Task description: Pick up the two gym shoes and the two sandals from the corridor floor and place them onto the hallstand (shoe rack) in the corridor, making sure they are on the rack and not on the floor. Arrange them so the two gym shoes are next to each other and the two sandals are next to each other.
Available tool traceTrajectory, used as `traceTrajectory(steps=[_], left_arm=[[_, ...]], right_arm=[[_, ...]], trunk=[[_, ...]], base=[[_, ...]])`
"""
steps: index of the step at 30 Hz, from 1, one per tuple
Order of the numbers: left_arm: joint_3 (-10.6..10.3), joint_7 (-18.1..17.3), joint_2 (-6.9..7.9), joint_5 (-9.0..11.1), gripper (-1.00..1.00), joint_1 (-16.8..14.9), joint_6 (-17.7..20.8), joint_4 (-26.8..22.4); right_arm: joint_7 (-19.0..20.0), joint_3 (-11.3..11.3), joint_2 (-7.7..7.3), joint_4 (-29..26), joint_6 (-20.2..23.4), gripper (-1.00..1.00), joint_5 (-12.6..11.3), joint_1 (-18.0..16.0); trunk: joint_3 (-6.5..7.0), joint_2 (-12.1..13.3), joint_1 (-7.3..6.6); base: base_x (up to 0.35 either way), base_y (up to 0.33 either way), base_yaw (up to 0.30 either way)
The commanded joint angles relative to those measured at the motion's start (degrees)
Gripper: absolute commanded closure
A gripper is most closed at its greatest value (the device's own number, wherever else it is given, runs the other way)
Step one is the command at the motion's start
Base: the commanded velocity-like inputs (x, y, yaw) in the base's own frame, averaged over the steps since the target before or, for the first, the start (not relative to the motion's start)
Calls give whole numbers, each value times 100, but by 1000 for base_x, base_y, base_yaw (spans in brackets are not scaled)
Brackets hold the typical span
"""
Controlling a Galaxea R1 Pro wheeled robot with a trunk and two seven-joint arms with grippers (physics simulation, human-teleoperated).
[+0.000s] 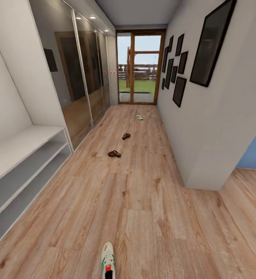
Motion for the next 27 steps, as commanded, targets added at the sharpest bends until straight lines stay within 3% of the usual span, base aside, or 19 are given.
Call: traceTrajectory(steps=[1, 14, 27], left_arm=[[-11, 3, 2, 57, -100, -2, -14, 0], [-11, 3, 8, 57, -100, -3, -11, -6], [-11, 4, 10, 57, -100, -3, -10, -6]], right_arm=[[-3, 2, -1, 6, -19, -100, 6, -3], [-15, 2, 5, 1, -21, -100, 6, -3], [-14, 2, 24, -1, -21, -100, 6, -3]], trunk=[[-5, -2, 0], [-5, -2, 0], [-5, -2, 0]], base=[[0, -286, 0], [0, -285, 9], [0, -250, 246]])
